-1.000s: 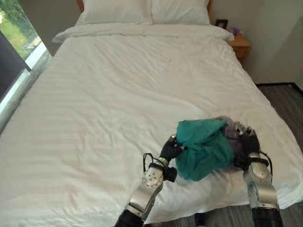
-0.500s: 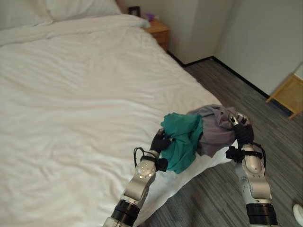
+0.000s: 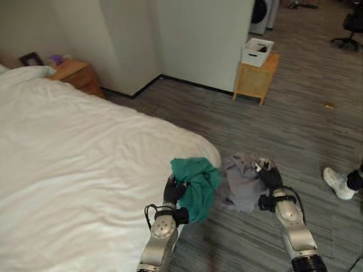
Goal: Pick up bed clothes into laundry basket.
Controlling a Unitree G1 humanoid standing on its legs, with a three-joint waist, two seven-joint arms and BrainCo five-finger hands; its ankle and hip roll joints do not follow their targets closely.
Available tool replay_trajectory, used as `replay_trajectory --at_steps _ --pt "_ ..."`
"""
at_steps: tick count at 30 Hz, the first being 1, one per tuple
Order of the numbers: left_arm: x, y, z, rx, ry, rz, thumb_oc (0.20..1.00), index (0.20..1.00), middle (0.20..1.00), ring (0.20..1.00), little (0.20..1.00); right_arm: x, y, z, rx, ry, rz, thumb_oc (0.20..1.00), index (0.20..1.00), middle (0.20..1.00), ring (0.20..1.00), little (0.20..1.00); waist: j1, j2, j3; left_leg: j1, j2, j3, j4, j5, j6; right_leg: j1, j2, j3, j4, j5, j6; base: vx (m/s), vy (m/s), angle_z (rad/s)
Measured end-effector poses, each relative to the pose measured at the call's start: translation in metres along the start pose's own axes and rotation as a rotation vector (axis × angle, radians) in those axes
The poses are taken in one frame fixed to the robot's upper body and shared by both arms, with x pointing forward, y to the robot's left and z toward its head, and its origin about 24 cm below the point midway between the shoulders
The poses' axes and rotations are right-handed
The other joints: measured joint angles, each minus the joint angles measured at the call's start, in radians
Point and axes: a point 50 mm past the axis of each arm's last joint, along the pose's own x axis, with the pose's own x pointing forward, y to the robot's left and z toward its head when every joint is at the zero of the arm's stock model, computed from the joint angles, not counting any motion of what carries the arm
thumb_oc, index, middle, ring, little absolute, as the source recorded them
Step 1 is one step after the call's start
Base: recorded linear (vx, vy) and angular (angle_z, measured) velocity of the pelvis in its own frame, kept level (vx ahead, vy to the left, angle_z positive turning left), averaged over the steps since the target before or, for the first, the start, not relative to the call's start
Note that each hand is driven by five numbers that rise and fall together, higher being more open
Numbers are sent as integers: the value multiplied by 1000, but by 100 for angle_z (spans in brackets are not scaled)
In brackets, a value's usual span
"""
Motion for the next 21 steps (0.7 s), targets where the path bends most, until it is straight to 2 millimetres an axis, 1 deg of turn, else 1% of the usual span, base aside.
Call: replay_trajectory --at_steps 1,2,3,4,5,6,7,8,9,10,11,12,13,14,15,16,17,18,19,20,21 --pt "3 -10 4 -4 -18 -37 200 200 200 200 200 -2 -8 0 -35 -2 -10 200 200 200 200 200 22 -14 25 -22 -132 -263 -75 -71 -63 15 -18 33 -18 25 27 92 -389 -85" --pt "5 -24 10 -16 -42 -85 200 200 200 200 200 -4 -22 -1 -80 7 -34 200 200 200 200 200 13 -18 39 -77 -203 -331 -120 -84 -80 57 -21 29 -39 26 34 144 -438 -45" --pt "3 -34 13 -24 -72 -126 200 200 200 200 200 -9 -36 -3 -118 12 -68 200 200 200 200 200 -2 -11 45 -168 -253 -289 -90 -68 -39 96 -18 35 -64 6 20 264 -485 -8" --pt "2 -35 14 -20 -80 -140 200 200 200 200 200 -12 -44 -3 -149 14 -99 200 200 200 200 200 -9 0 45 -227 -311 -216 -63 -56 5 94 -37 49 -47 -10 28 545 -476 -49" --pt "4 -24 13 -11 -77 -104 200 200 200 200 200 -10 -39 1 -169 -5 -77 200 200 200 200 200 -13 12 62 -257 -351 -9 -122 -31 41 93 -60 83 -26 -26 35 657 -530 -83" --pt "3 -15 10 -3 -69 -79 200 200 200 200 200 -7 -38 0 -174 0 -72 200 200 200 200 200 -13 22 62 -257 -364 41 -190 -21 35 91 -56 124 -24 -36 50 513 -354 -116" --pt "3 -11 8 -2 -62 -61 200 200 200 200 200 -3 -36 -2 -187 8 -58 200 200 200 200 200 -10 31 63 -257 -370 53 -244 -21 32 87 -50 159 -18 -40 55 500 -232 -124" --pt "4 -4 7 13 -57 -47 200 200 200 200 200 -1 -35 -5 -204 23 -62 200 200 200 200 200 2 55 60 -254 -353 101 -340 -9 47 118 -22 175 -46 -40 54 457 -199 -108" --pt "5 -1 8 21 -56 -37 200 200 200 200 200 -1 -36 -5 -210 28 -64 200 200 200 200 200 -2 69 58 -251 -339 94 -391 0 60 145 -5 183 -63 -48 66 440 -207 -90" --pt "5 4 7 28 -52 -25 200 200 200 200 200 1 -34 -4 -206 27 -61 200 200 200 200 200 -5 74 56 -236 -328 73 -412 18 68 169 4 208 -65 -61 83 299 -120 -64" --pt "5 7 6 36 -45 -16 200 200 200 200 200 2 -30 -2 -198 19 -53 200 200 200 200 200 -2 63 50 -199 -340 68 -415 43 90 188 -6 236 -61 -79 98 379 -124 -86" --pt "4 9 7 34 -49 -5 200 200 200 200 200 3 -27 2 -201 -3 -42 200 200 200 200 200 9 45 44 -181 -352 78 -421 48 97 191 -18 256 -48 -95 120 658 -202 -89" --pt "6 13 11 48 -66 4 200 200 200 200 200 5 -26 13 -216 -54 -35 200 200 200 200 200 7 18 43 -160 -383 68 -414 28 126 208 -47 253 -20 -118 129 469 -150 -58" --pt "8 12 15 65 -76 -27 200 200 200 200 200 -5 -45 15 -245 -53 -14 200 200 200 200 200 18 12 46 -145 -391 69 -398 1 159 209 -56 259 69 -149 170 507 -102 -23" --pt "4 15 16 57 -82 -13 200 200 200 200 200 -10 -61 12 -271 -37 -37 200 200 200 200 200 31 11 48 -109 -407 74 -406 -3 165 201 -72 268 178 -189 204 344 -73 -7" --pt "2 20 16 55 -84 14 200 200 200 200 200 -11 -69 11 -274 -16 -74 200 200 200 200 200 33 6 44 -79 -415 81 -418 -22 172 196 -85 270 243 -198 238 451 -195 -5" --pt "8 17 25 47 -120 20 200 200 200 200 200 -15 -65 23 -216 -59 -94 200 200 200 200 200 15 -3 45 -26 -448 59 -428 -43 155 102 -132 257 565 -219 400 477 -362 70" --pt "17 3 38 50 -168 -37 200 200 200 200 200 -14 -53 35 -234 -123 -25 200 200 200 200 200 -40 -37 26 -11 -485 26 -437 -37 174 -20 -161 303 801 -191 383 375 -310 73" --pt "21 -7 43 50 -190 -74 200 200 200 200 200 -7 -57 31 -266 -128 -15 200 200 200 200 200 -39 -43 22 -11 -482 0 -442 -72 161 -119 -171 319 891 -206 378 281 -299 72" --pt "26 -15 44 54 -195 -102 200 200 200 200 200 5 -63 29 -279 -113 -31 200 200 200 200 200 -45 -40 24 -16 -469 -8 -435 -74 168 -202 -160 349 958 -226 340 120 -228 14" --pt "30 -21 45 66 -190 -125 200 200 200 200 200 11 -71 26 -283 -81 -62 200 200 200 200 200 -44 -22 23 -20 -457 -6 -439 -63 183 -249 -160 351 965 -228 338 285 -453 40"
